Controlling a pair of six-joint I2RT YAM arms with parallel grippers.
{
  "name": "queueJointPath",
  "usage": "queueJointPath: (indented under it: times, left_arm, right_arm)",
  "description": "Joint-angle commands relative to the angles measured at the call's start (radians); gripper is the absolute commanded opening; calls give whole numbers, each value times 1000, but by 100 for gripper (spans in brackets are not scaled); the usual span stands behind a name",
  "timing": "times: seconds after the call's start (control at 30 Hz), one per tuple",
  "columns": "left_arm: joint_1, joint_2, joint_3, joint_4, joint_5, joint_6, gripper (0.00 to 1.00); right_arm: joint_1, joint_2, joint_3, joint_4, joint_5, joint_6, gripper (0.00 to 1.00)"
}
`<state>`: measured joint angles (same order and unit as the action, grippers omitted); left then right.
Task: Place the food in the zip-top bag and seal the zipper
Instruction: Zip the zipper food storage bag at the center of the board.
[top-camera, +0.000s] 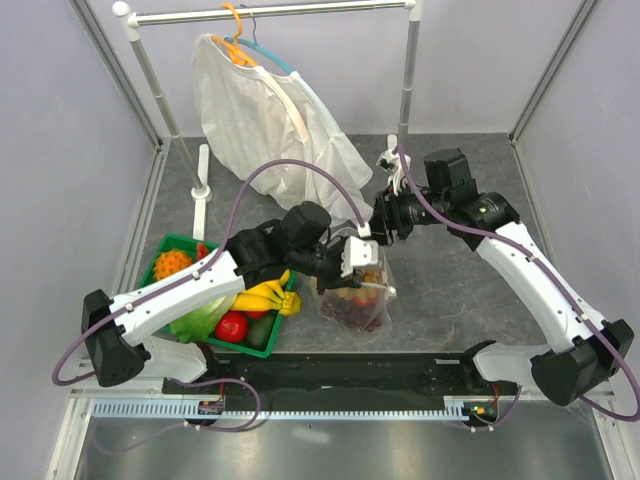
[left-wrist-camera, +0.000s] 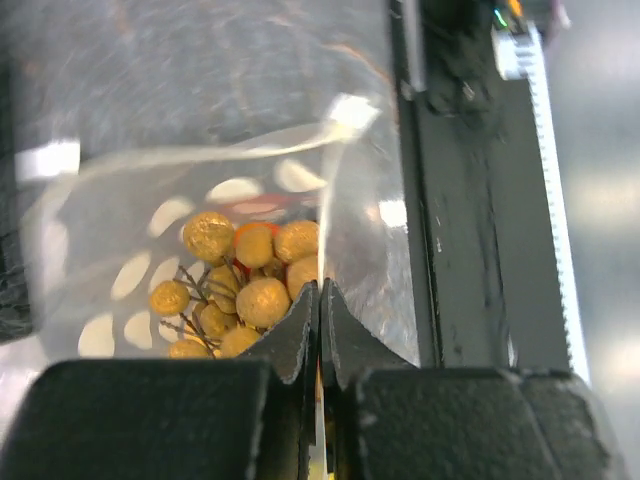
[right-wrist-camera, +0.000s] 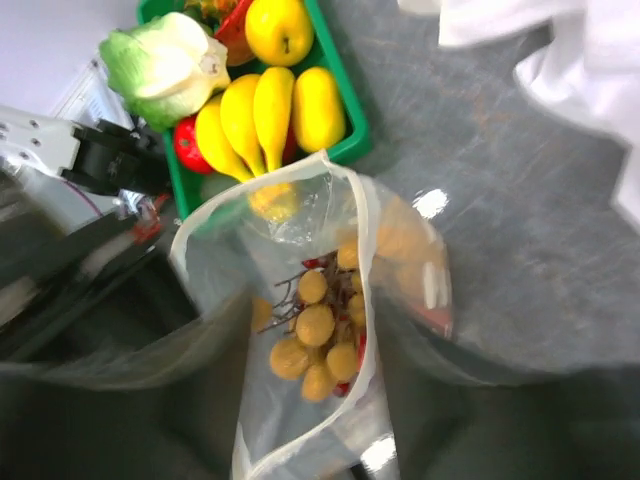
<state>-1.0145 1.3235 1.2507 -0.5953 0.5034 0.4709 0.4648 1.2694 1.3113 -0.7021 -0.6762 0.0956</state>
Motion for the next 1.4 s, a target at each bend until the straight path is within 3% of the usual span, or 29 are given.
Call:
queueJointPath:
  times: [0.0,0.1,0.37,0.53,0.83,1.1,1.23,1.37]
  left_arm:
    - [74,-33,-63,213,-54,-339,2]
    - [100,-49,-102,247,-52,-400,2]
    - [125,-99,-195,334,-28,-499,2]
    - [129,-90,-168,356,29,-517,2]
    - [131,-34,-111,385,66,-563,2]
    - [134,-18,-106,424,69,-601,2]
    - [136,-17,-111,431,64,-620,2]
    - [136,-7,-117,445,67,-641,2]
  right_arm:
    - [-12,-56,78,-16,16,-54,77]
    - [-37,-145,36,-100,6,-122,85]
    - [-37,-533,-242,-92,108,-184,79]
    - [-37,-570,-323,-33,37,-241,65]
    - [-38,-599,-434,-71,14,-571,64]
    - [-37,-634,-550,153,27,-448,58]
    - [-37,-599,-580,222,-5,-387,41]
    - [-37,-581,-587,286,-14,-355,35]
